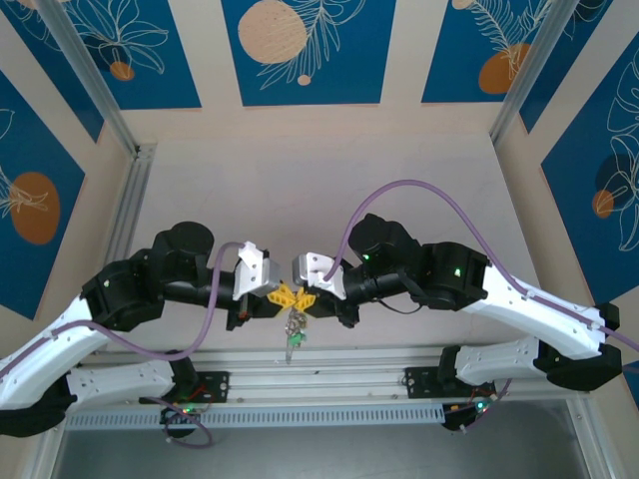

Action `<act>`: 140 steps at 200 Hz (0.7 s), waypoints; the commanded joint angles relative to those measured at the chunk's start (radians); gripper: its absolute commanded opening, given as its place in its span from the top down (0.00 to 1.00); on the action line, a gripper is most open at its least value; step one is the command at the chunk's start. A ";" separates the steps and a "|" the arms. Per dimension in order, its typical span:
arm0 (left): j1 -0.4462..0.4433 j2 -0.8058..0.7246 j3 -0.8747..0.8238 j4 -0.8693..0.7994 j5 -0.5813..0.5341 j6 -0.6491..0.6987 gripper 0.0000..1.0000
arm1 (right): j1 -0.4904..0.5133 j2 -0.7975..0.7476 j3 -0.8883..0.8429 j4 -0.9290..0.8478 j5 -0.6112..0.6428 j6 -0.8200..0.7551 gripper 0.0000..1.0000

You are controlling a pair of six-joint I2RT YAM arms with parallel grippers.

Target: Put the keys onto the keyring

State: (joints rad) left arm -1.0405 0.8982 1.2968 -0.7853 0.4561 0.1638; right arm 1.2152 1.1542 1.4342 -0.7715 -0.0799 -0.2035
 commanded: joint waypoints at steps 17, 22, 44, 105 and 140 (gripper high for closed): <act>-0.009 -0.031 -0.018 0.060 0.052 -0.011 1.00 | -0.007 -0.069 -0.024 0.093 -0.038 0.013 0.71; -0.009 -0.036 -0.025 0.071 0.055 -0.016 1.00 | -0.008 -0.079 -0.035 0.101 -0.042 0.020 0.67; -0.009 -0.062 -0.058 0.125 0.088 -0.039 1.00 | -0.027 -0.129 -0.086 0.138 -0.086 0.054 0.60; -0.008 -0.093 -0.086 0.214 0.143 -0.073 1.00 | -0.060 -0.185 -0.139 0.166 -0.168 0.102 0.61; -0.009 -0.111 -0.099 0.246 0.155 -0.084 1.00 | -0.060 -0.139 -0.159 0.241 -0.205 0.133 0.66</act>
State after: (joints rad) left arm -1.0405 0.8139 1.2068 -0.6182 0.5652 0.1013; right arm 1.1584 0.9863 1.2942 -0.5991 -0.2295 -0.1093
